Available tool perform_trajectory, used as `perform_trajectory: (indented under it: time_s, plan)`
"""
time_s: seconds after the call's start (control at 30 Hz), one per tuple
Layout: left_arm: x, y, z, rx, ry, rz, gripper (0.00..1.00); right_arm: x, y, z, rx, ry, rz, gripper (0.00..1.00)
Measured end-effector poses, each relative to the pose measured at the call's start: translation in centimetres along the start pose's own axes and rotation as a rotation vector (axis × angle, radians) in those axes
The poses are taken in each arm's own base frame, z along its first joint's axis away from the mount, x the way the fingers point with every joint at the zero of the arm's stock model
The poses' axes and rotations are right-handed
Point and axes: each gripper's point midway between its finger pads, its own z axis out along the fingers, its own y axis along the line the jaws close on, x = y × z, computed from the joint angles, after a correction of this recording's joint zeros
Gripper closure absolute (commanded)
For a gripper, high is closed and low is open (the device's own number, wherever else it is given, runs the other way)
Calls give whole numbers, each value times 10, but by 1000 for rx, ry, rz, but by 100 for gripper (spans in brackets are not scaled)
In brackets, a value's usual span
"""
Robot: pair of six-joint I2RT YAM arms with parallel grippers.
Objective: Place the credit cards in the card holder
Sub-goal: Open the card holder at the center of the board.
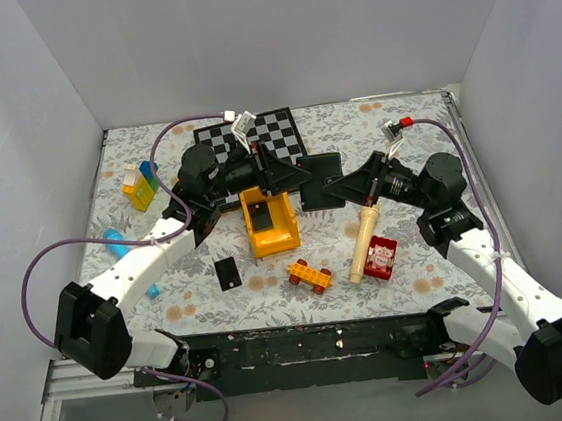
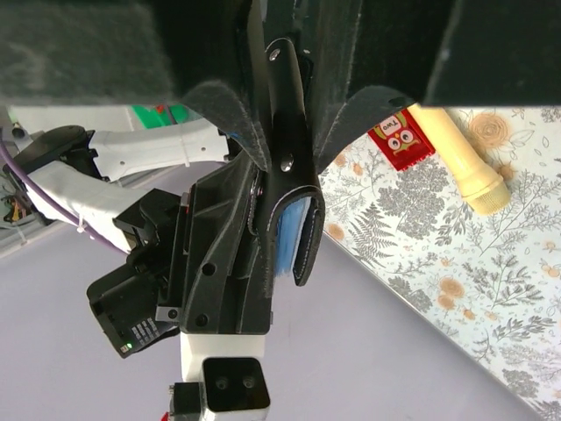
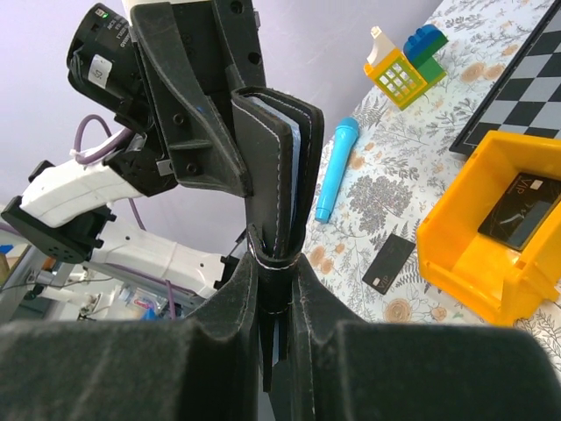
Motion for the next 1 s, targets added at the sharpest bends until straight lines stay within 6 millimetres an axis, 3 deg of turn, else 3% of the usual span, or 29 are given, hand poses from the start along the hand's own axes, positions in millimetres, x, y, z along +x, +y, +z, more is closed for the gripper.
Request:
perform_trajectory:
  time_s: [0.07, 0.13, 0.2, 0.33, 0.43, 0.67, 0.8, 1.0]
  plan:
    - [-1, -2, 1, 14, -2, -3, 100, -1, 2, 0, -7, -1, -2, 99]
    - [-1, -4, 2, 24, -2, -5, 100, -1, 2, 0, -9, -2, 0, 96]
    - [-1, -4, 2, 26, -1, -10, 100, -1, -1, 0, -1, -1, 0, 67]
    - [6, 4, 4, -24, 22, -22, 100, -2, -17, -3, 119, -5, -24, 45]
    - [6, 14, 11, -149, 35, 12, 100, -10, -29, -13, 244, -35, -81, 41]
    - [-12, 1, 20, -312, 21, 139, 100, -17, -39, -18, 345, -29, -132, 35]
    - [-5, 11, 20, -419, 42, 172, 100, -10, -54, -19, 403, -6, -110, 35]
    - [13, 36, 23, -573, 113, 209, 100, -7, -61, -22, 434, 7, -116, 39]
